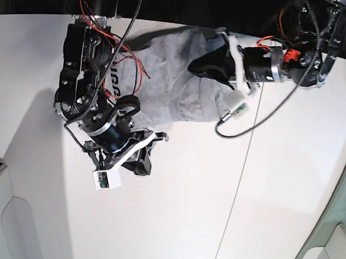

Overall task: Layout the t-shirt on the table in an organized manner, then fold the t-shirt properly
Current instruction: 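Grasp the folded bundle with the right gripper and flip it over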

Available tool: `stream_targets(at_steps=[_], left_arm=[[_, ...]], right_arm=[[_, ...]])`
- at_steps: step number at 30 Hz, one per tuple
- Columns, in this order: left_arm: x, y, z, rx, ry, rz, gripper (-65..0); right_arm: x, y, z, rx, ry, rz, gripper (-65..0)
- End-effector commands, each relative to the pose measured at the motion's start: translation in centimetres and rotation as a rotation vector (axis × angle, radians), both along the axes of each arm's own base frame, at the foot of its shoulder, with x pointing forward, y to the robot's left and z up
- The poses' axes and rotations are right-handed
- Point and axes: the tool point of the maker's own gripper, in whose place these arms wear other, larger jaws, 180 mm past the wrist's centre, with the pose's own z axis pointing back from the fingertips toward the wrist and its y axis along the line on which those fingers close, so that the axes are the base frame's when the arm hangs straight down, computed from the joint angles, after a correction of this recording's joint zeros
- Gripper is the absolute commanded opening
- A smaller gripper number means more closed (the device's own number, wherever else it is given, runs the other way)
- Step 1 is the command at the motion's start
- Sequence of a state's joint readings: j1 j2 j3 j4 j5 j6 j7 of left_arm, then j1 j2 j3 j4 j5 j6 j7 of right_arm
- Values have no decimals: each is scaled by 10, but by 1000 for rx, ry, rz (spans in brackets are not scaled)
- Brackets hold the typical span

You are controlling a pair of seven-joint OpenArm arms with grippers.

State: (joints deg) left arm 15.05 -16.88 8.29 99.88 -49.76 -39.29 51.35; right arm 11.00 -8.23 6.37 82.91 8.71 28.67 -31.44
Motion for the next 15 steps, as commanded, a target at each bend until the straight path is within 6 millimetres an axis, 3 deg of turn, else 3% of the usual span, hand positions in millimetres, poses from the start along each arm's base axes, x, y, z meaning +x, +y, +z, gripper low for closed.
stream_targets(at_steps=[1, 5, 9, 12, 15], left_arm=[[3, -9, 8, -34, -32, -11, -650], [-12, -26, -23, 59, -15, -66, -650], [-13, -17, -59, 118, 43, -44, -650], [-2, -2, -81, 185, 73, -40, -650], [28, 13, -89, 253, 62, -12, -650]], right_arm=[[20, 0, 15, 32, -51, -14, -650], [37, 7, -16, 43, 30, 35, -650], [32, 17, -42, 17, 109, 115, -650], [19, 12, -56, -50, 136, 166, -650], [8, -1, -66, -66, 163, 179, -650]])
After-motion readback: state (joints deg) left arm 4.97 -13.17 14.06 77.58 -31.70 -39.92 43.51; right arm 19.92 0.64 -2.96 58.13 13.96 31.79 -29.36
